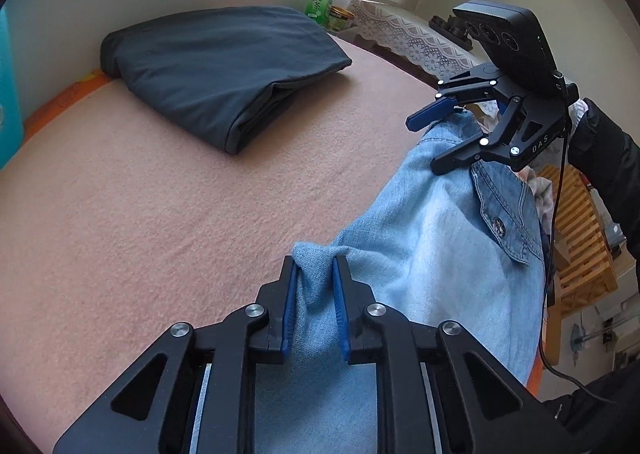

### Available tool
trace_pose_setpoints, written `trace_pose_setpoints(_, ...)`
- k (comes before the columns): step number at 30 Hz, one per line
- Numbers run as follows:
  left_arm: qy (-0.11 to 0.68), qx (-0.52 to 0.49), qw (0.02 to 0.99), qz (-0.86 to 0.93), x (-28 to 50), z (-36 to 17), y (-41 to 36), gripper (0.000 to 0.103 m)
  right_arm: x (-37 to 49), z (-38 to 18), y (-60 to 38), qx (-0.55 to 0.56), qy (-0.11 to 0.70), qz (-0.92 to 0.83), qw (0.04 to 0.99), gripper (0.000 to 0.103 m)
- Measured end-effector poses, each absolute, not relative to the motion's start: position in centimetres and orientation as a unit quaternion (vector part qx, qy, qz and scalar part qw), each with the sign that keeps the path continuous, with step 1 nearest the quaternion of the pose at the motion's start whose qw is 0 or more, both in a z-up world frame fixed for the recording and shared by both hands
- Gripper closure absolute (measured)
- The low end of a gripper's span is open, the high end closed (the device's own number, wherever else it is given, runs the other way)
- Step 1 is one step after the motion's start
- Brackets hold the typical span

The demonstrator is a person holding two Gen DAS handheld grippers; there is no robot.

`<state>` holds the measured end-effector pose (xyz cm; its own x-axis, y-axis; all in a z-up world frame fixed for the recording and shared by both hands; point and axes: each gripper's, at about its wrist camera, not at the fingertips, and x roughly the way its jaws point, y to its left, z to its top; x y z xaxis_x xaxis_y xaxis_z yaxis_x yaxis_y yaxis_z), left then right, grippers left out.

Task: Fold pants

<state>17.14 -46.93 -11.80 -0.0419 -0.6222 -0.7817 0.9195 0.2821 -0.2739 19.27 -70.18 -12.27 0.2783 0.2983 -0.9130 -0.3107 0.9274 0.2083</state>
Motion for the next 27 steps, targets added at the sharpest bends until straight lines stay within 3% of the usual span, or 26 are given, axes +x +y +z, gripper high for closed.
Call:
trace_pose_setpoints(5,0.412,0.154,0.688,-0.577,16.7,-10.5,-45.5,0.092,20.1,-13.5,-68.0,-0.037,0.581,0.196,0.789,0.028)
trace_pose_setpoints(7,0.396,0.162,0.693,-0.580,16.2,-9.8,-45.0,0.093,20.0,-13.7,-67.0,-0.055,0.576,0.194,0.792,0.032)
trace_pose_setpoints(9,0.378,0.177,0.700,-0.580,15.4,-9.3,-44.9,0.093,19.5,-13.2,-66.2,-0.060,0.570,0.194,0.796,0.056)
trace_pose_setpoints(10,0.369,0.184,0.702,-0.580,15.1,-9.1,-44.8,0.094,19.2,-13.1,-65.9,-0.068,0.567,0.177,0.801,0.057)
trace_pose_setpoints(14,0.338,0.202,0.717,-0.575,13.9,-8.3,-45.0,0.097,16.9,-11.9,-63.7,-0.130,0.550,0.094,0.820,0.082)
trace_pose_setpoints(17,0.328,0.195,0.727,-0.571,14.0,-7.5,-45.0,0.099,15.4,-10.4,-62.9,-0.141,0.526,0.018,0.839,0.085)
trace_pose_setpoints(22,0.348,0.175,0.734,-0.557,16.3,-8.0,-46.2,0.099,15.8,-10.9,-62.9,-0.137,0.516,-0.018,0.846,0.084)
trace_pose_setpoints(26,0.329,0.194,0.763,-0.521,17.3,-8.2,-46.4,0.099,15.4,-10.5,-63.1,-0.123,0.509,-0.026,0.851,0.049)
trace_pose_setpoints(27,0.332,0.191,0.766,-0.516,17.7,-8.2,-46.1,0.099,14.6,-9.6,-63.7,-0.109,0.496,-0.022,0.861,0.046)
